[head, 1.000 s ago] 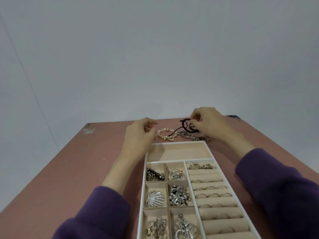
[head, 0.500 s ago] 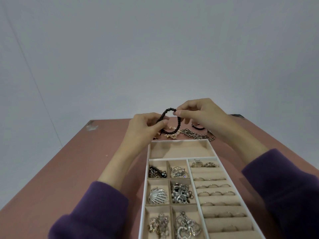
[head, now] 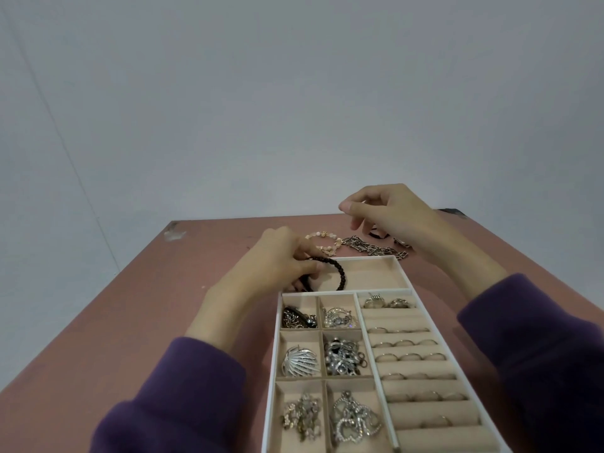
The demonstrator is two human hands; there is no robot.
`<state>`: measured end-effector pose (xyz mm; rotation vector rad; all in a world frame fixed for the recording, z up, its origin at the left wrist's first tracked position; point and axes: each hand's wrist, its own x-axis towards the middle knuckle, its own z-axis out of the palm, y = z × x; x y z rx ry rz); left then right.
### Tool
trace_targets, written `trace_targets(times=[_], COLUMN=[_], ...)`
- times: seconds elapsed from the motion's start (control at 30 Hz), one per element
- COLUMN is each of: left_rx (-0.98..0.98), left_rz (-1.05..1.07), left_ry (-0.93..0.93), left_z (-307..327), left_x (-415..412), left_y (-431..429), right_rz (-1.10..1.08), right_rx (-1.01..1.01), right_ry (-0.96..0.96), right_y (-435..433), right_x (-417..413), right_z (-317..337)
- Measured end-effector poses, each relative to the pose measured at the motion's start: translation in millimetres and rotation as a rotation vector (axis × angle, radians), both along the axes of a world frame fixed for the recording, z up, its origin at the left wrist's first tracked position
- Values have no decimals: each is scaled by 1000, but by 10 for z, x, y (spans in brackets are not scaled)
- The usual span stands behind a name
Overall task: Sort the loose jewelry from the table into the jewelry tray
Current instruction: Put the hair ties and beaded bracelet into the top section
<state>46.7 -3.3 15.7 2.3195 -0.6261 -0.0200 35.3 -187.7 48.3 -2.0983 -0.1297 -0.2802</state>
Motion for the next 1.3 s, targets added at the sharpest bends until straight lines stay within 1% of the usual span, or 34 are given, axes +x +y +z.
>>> trace_targets(times=[0.1, 0.17, 0.37, 0.57, 0.73, 0.83, 0.97, 1.2, 1.3], left_rx=[162, 209, 268, 296, 271, 241, 203, 165, 164], left_rz=[6, 10, 92, 123, 135, 153, 169, 185, 186], left_ry=[-175, -214, -256, -250, -219, -190, -164, -160, -160], left_z=[-6, -12, -19, -41, -53, -65, -75, -112, -114], left_x=[12, 21, 35, 37, 54, 77, 90, 128, 131], left_y=[-4, -4, 19, 27, 32, 47, 58, 60, 57], right_rz=[5, 0, -40, -137, -208, -254, -321, -215, -211], right_rx=[-7, -15, -39, -97, -298, -372, -593, -835, -881], right_ry=[-8, -12, -15, -32, -89, -109, -96, -20, -23], right_y=[-14, -27, -85, -240, -401, -486, -573, -580, -547], right_x=[20, 37, 80, 175, 291, 365, 487, 639, 658], right_z=[-13, -24, -63, -161, -271, -309, -340, -361, -367])
